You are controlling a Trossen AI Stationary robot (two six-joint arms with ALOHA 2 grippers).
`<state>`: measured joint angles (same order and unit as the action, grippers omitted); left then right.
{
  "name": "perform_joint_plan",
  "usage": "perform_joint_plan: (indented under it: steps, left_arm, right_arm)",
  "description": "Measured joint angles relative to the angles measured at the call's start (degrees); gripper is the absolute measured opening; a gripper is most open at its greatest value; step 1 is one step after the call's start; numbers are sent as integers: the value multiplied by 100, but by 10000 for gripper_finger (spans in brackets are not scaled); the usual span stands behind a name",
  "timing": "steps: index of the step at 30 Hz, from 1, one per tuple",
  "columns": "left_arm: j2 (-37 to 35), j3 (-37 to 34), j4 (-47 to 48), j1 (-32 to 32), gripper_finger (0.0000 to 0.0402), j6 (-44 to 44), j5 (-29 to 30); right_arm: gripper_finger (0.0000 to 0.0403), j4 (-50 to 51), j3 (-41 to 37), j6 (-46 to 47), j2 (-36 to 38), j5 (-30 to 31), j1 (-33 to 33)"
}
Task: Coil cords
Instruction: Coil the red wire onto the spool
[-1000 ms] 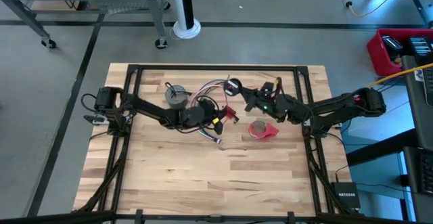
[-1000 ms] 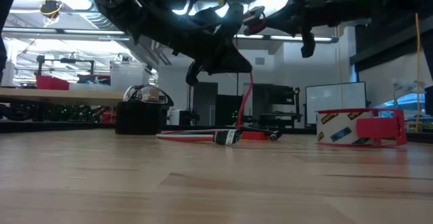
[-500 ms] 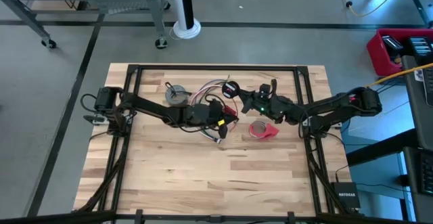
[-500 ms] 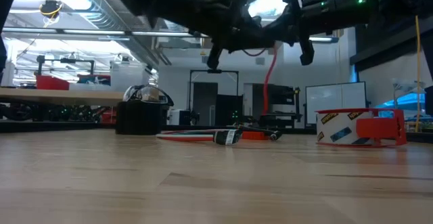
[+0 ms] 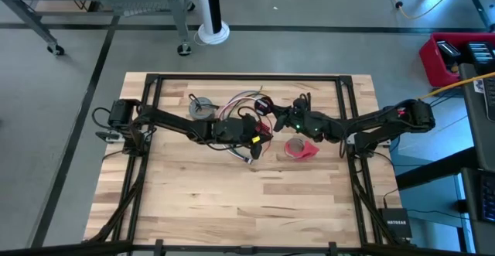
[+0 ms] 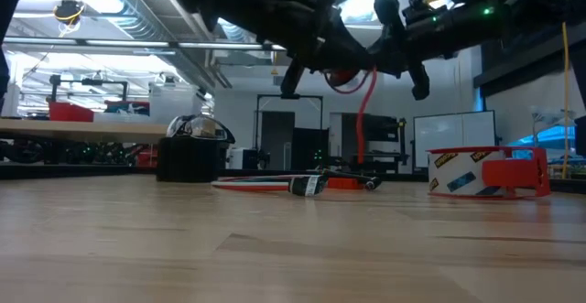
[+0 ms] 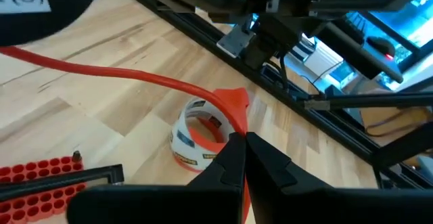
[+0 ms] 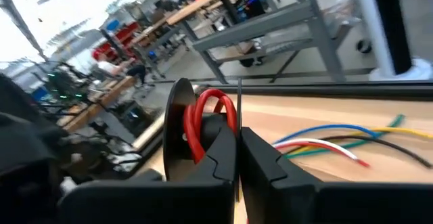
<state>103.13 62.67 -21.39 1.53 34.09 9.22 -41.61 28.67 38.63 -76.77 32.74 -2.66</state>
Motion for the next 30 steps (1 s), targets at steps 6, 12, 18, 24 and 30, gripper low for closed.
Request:
perform_joint_plan:
  steps: [6, 12, 18, 24, 30]
  left_arm:
    - [0, 0, -14, -1, 0, 100, -197]
    - [-29, 0, -8, -6, 0, 169, -368]
    - [-268, 0, -45, -15, 0, -22, -372]
    - [-420, 0, 35, -107, 0, -391, -383]
    - [-470, 0, 124, -187, 0, -501, -362]
  right_arm:
    - [7, 306, 0, -9, 0, 113, 0]
    - [7, 573, 0, -11, 0, 113, 2]
    - [7, 891, -4, -5, 0, 79, 2]
    - [7, 891, -4, 2, 0, -357, 2]
    - [7, 919, -4, 39, 1, -399, 4]
